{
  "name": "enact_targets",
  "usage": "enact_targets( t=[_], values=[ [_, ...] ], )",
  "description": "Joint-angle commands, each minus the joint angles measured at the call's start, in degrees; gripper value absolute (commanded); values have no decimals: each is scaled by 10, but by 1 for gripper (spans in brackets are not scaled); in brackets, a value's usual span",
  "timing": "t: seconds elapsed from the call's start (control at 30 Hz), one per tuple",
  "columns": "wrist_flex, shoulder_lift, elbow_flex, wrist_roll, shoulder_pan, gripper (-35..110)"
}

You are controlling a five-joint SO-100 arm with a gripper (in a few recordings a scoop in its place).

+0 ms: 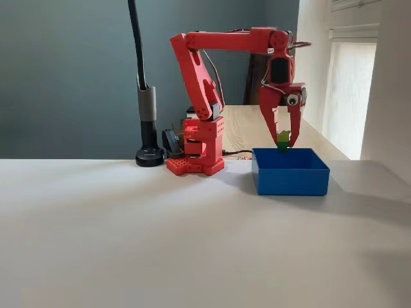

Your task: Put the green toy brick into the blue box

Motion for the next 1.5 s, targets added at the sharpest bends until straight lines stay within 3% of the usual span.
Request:
enact_targets(
  t=[0.0,0.37,0.5,0.6,0.93,1.23,1.47],
  values=[
    [-2,-57,-56,4,-10,0],
    [-6,-135,-102,-28,-16,0],
    [-4,-133,-101,-41,-18,18],
    [6,-131,-94,-52,-19,22],
    [47,-129,-118,-42,-21,16],
    [79,-114,-294,-11,2,4],
    [-18,22,-220,-51,100,0]
  ],
)
